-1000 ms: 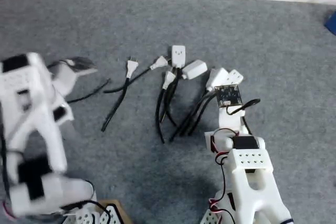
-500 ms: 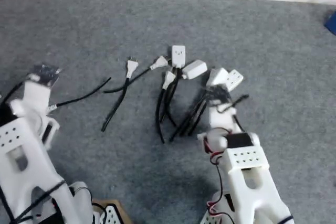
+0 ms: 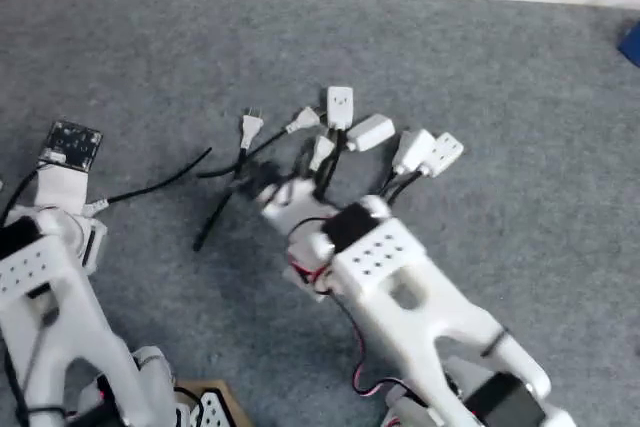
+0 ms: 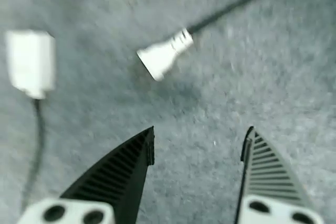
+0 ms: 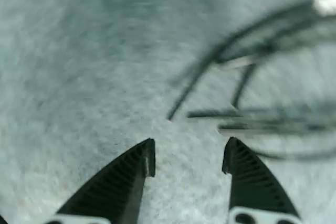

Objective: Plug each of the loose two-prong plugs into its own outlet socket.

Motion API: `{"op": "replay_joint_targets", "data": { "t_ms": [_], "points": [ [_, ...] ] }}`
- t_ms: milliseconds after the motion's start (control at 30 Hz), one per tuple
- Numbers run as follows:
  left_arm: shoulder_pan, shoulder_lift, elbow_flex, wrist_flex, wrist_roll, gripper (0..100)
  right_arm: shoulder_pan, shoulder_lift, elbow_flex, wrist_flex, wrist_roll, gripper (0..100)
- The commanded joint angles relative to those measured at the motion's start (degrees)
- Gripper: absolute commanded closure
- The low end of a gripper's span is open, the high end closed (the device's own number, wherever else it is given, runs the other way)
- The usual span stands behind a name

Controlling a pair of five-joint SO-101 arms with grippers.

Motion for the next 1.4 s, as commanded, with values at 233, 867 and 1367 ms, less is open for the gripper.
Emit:
{"op": "replay_joint_targets", "data": {
  "t_ms": [233,867,1367],
  "points": [
    [-11.74,6.11,-1.71,-14.51,2.20,72,-5.23,21.41,-29.85,-2.68,4.31,78.2],
    [-7.34,57.01,-47.87,-12.84,13.27,73,0.48,28.18,-36.97,3.82,-0.70,78.2],
    [5.93,65.80,-50.86,5.10,9.93,73,17.89,-2.68,8.13,-3.74,-0.70,78.2]
  ]
}}
